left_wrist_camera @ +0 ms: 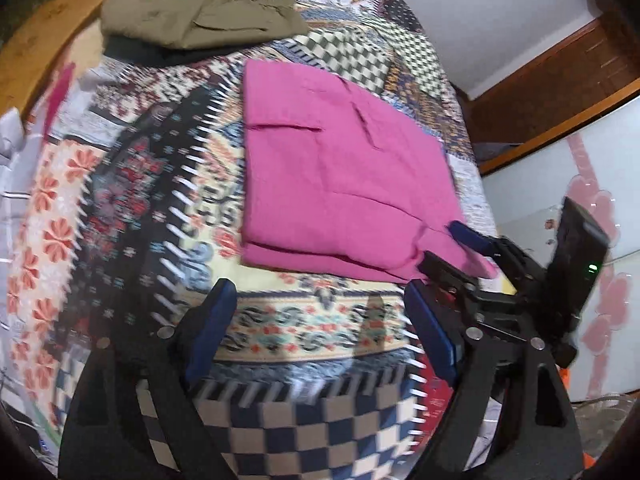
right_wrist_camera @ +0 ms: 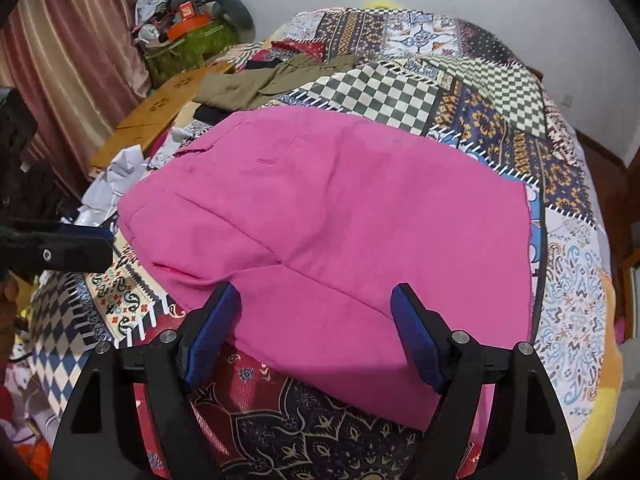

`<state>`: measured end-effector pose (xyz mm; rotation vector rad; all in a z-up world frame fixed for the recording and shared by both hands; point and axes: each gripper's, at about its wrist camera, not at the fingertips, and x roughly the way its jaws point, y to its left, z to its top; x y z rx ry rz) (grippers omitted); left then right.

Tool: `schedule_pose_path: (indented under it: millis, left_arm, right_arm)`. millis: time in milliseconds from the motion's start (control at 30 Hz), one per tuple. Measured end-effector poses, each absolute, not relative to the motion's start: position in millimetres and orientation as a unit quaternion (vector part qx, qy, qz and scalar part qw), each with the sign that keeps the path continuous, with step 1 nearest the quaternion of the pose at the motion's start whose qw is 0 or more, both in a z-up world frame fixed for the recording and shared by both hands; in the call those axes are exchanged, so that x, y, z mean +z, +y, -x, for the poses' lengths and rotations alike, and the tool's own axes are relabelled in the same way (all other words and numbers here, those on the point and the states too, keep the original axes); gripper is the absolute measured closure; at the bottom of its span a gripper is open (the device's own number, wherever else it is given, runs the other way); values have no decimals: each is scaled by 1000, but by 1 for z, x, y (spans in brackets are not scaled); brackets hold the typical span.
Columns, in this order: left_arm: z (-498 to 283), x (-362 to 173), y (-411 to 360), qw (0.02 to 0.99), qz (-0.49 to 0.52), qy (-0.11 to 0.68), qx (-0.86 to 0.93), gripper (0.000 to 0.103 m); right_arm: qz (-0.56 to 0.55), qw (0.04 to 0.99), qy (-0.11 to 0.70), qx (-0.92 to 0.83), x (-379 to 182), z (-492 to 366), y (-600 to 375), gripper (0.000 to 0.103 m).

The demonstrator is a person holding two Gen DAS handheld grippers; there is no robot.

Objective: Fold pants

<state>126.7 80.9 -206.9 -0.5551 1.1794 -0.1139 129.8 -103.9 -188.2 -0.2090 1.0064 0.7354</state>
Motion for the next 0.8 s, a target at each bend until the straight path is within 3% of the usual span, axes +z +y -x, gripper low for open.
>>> schedule_pose_path:
  millis: [333,367,433,467,500,633,800]
  left_arm:
    - [-162,-219,83,779,330,528,-72,14]
    - [-164,-219,84,780,335,524,-70,18]
    - [-168,-218,83,789,324,520,-43,44]
    - [-171,-217,81,793,311,524,-25,65]
    - [-171,-218,80,795,303,525,-13,74]
    - [-168,-216,83,807,295,512,-3,79]
    - [-153,-193,91,851,213,477,57,82]
  right_arm:
    - [84,803,474,352,-190,-129,-106,25]
    - [83,803,474,353,-190,-129,-106,25]
    - [82,802,474,353,-190,-130,-107,25]
    - [81,802,474,354,-190,-130,-107,25]
    - [81,802,474,354,-190,-130,-107,25]
    - [77,802,475,355,-189,-130,-108,25]
    - [42,800,478,360,-179,-131,-117,26]
